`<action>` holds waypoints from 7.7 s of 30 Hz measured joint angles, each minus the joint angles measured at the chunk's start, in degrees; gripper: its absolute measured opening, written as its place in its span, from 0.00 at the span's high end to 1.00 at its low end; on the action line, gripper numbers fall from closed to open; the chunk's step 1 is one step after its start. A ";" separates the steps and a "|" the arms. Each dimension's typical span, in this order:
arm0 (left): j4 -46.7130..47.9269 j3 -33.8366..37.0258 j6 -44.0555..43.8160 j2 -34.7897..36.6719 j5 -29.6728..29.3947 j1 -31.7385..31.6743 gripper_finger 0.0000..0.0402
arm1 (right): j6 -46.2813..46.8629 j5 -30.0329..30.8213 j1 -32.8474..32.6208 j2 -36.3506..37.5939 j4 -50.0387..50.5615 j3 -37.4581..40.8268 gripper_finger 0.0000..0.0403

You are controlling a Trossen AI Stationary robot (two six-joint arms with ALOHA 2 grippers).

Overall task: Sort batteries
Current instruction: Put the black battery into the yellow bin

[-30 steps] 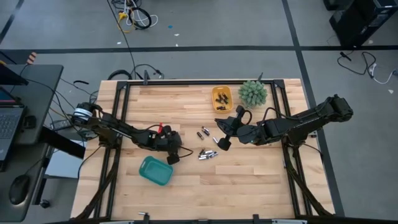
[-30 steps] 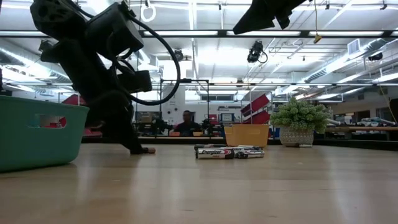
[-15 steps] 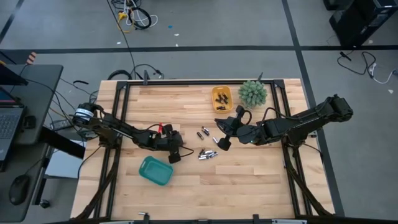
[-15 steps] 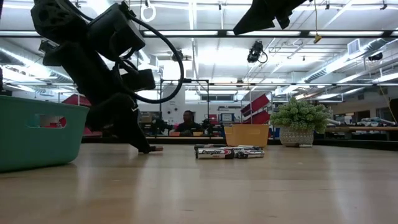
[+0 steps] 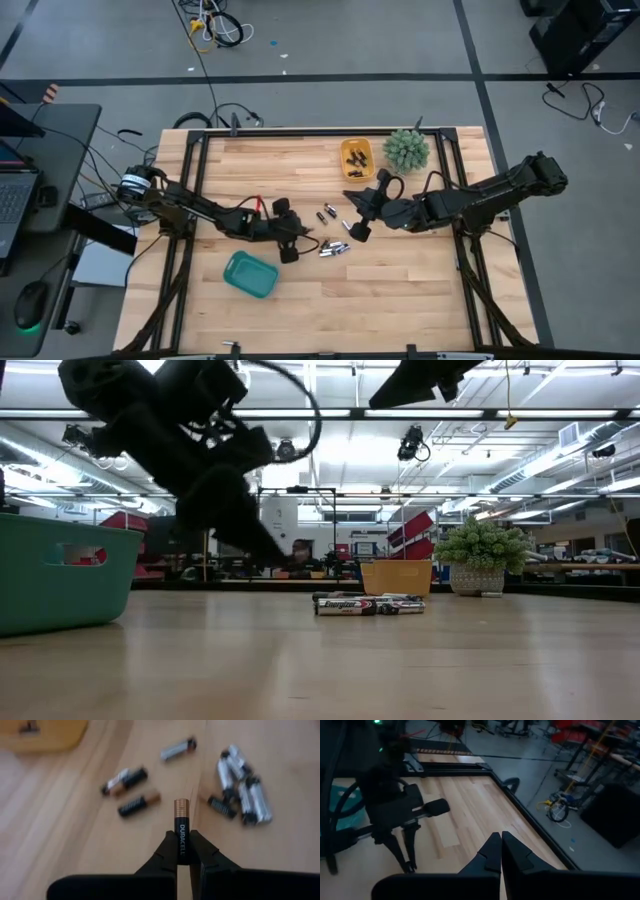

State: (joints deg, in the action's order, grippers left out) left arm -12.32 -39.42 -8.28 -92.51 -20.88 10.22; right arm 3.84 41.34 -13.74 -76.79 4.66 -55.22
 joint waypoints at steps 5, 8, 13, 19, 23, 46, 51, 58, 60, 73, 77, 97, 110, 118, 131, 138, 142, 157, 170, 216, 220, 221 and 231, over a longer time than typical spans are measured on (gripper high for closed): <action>-5.12 -1.75 5.65 0.09 0.18 0.04 0.99 | -2.97 -7.81 -0.70 0.00 -1.12 0.00 1.00; -8.62 -2.19 9.36 0.11 1.44 0.04 0.99 | -2.61 -8.63 -2.15 0.00 -1.44 0.78 1.00; -15.51 -2.21 15.69 0.11 2.83 0.06 0.99 | -2.78 -10.12 -4.58 -0.02 -1.74 4.71 0.99; -24.03 -2.23 21.64 0.17 6.06 0.06 0.99 | -2.55 -9.80 -6.03 -0.04 -6.51 8.96 0.90; -28.19 -2.25 23.98 0.19 6.16 0.06 0.99 | -4.12 -9.87 -5.96 -1.15 -11.29 9.87 0.79; -32.32 -2.23 24.14 0.20 3.87 -0.09 0.99 | -6.65 -10.79 -4.87 -4.72 -18.33 9.90 0.66; -32.06 -2.23 24.14 0.20 3.50 -0.09 0.99 | -6.62 -10.79 -4.70 -4.72 -19.00 9.90 0.66; -32.03 -2.23 24.36 0.20 3.41 -0.09 0.99 | -6.39 -10.82 -3.40 -4.70 -19.14 9.90 0.68; -32.02 -2.23 24.37 0.20 3.39 -0.09 0.99 | -6.40 -10.82 -3.30 -4.70 -19.12 9.90 0.69; -31.97 -2.23 24.43 0.20 3.08 -0.11 0.99 | -6.41 -11.03 -3.29 -4.70 -18.99 9.90 0.86; -31.74 -2.23 24.62 0.20 3.10 -0.13 0.99 | -6.43 -11.23 -3.30 -4.68 -18.73 9.90 0.95; -26.60 -2.23 20.25 0.20 -1.71 -0.09 0.60 | -5.59 -10.96 -1.75 -4.56 -18.55 9.90 0.96; -16.01 -2.21 15.72 0.20 -11.84 -0.12 0.52 | 3.72 -14.46 16.60 -2.95 6.92 2.54 0.97; -15.54 -2.21 15.51 0.20 -12.55 -0.89 0.52 | 9.17 -29.70 33.94 -4.31 17.99 2.16 0.95; -15.56 -2.21 15.09 0.20 -12.53 -1.73 0.52 | 8.69 -32.26 38.95 -4.68 15.47 2.16 0.86; -15.52 -2.21 15.07 0.20 -12.52 -1.73 0.52 | 8.21 -31.82 38.81 -4.68 14.26 2.16 0.83; -13.04 -2.21 15.20 0.20 -12.33 -1.73 0.52 | 7.54 -33.25 37.03 -4.65 12.89 2.16 0.83; -6.95 -2.21 32.32 -1.28 25.12 -14.89 0.52 | 6.51 -33.57 23.04 -4.58 10.83 2.19 0.84; -13.74 -3.89 31.19 -11.96 31.22 -19.61 0.52 | 8.23 -33.59 17.27 -4.55 10.82 2.21 0.84; -7.17 -5.33 24.56 -9.96 26.78 -16.05 0.96 | 5.16 -25.88 7.73 -4.63 -15.52 18.58 0.85; -11.24 -5.31 24.49 -9.09 27.16 -16.11 0.96 | 4.48 -24.56 7.30 -4.63 -21.87 22.23 0.85; -13.17 -5.36 24.50 -8.97 27.49 -16.09 0.96 | 4.02 -24.44 7.30 -4.63 -23.36 22.74 0.85; -24.27 -5.46 23.86 -8.52 30.00 -15.91 0.96 | -5.04 -20.63 5.57 -4.59 -35.67 24.26 0.79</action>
State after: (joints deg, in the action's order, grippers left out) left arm -36.59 -44.88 15.58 -101.03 9.11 -5.68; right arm -1.20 20.71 -8.17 -81.38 -31.01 -30.96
